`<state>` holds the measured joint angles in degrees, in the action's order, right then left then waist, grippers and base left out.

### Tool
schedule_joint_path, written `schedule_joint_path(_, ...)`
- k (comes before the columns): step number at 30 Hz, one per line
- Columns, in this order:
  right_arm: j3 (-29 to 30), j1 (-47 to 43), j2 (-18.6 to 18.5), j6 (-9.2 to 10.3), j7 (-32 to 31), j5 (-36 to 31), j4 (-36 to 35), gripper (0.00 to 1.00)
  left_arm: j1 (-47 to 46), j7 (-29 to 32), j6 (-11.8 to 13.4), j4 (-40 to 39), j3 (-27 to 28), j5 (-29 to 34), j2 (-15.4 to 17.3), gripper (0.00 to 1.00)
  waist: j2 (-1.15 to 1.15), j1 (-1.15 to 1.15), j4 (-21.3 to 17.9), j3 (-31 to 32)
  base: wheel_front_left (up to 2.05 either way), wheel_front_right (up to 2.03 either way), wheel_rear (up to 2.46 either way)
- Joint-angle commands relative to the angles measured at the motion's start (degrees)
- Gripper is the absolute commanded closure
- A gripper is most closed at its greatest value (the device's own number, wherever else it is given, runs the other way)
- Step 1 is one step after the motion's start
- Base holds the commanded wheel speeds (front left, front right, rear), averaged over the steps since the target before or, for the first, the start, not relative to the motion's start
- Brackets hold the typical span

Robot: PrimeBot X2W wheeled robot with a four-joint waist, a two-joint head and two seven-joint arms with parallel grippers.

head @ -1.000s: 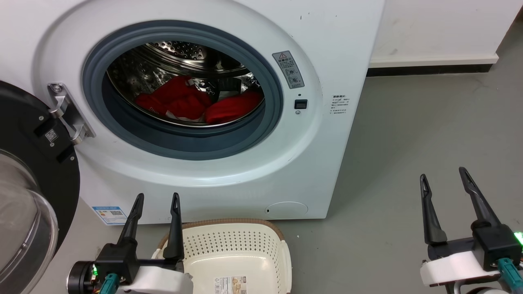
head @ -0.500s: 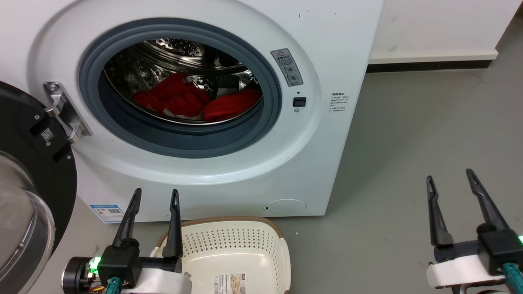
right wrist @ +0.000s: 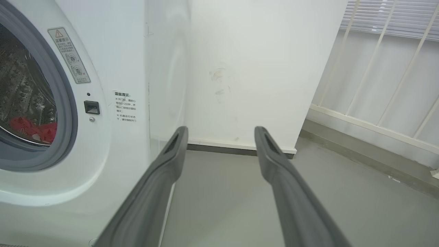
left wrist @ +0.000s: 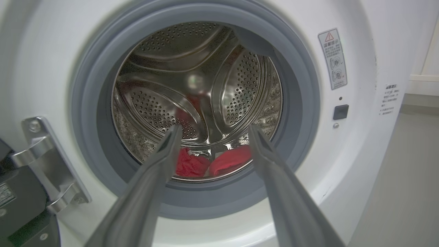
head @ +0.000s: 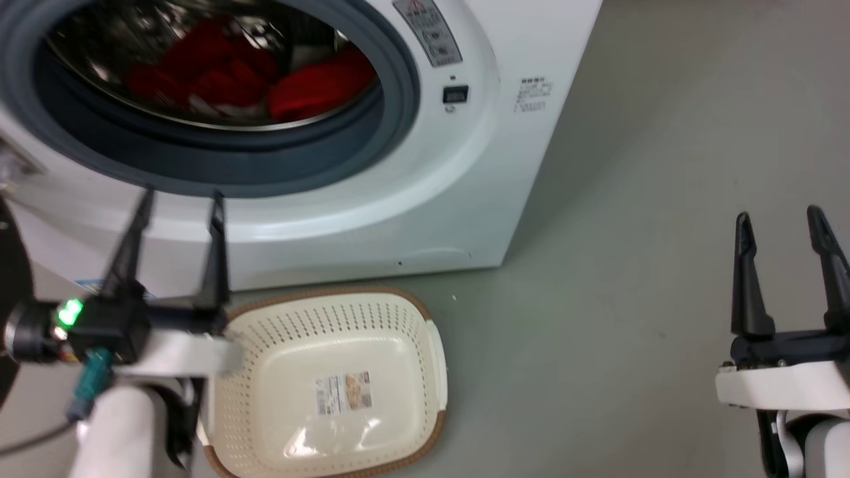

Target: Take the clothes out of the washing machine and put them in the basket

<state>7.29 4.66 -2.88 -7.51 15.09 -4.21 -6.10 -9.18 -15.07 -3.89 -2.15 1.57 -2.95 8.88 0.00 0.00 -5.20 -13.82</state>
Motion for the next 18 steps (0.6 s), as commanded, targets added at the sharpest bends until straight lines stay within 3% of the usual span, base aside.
schedule_joint_path(1,0.2,1.6,0.0,0.04,0.1,0.8,-0.7,0.00,-3.8,-0.2,-0.8,1.6,0.9,-0.1,1.8,0.00,0.00,0.00,-3.4,-7.3,0.00,0.00,0.00)
schedule_joint_path(8,0.2,4.4,0.0,0.04,0.1,3.4,-1.5,0.00,-22.7,1.6,-3.0,18.2,0.0,-0.4,10.8,0.00,0.00,0.00,-6.9,-16.8,0.00,0.00,0.00)
schedule_joint_path(18,-2.8,7.8,0.0,0.05,0.1,7.9,-2.4,0.00,-52.3,23.1,-3.5,33.6,-9.1,-3.6,23.0,0.00,0.00,0.00,-11.7,-29.2,0.00,0.00,0.00)
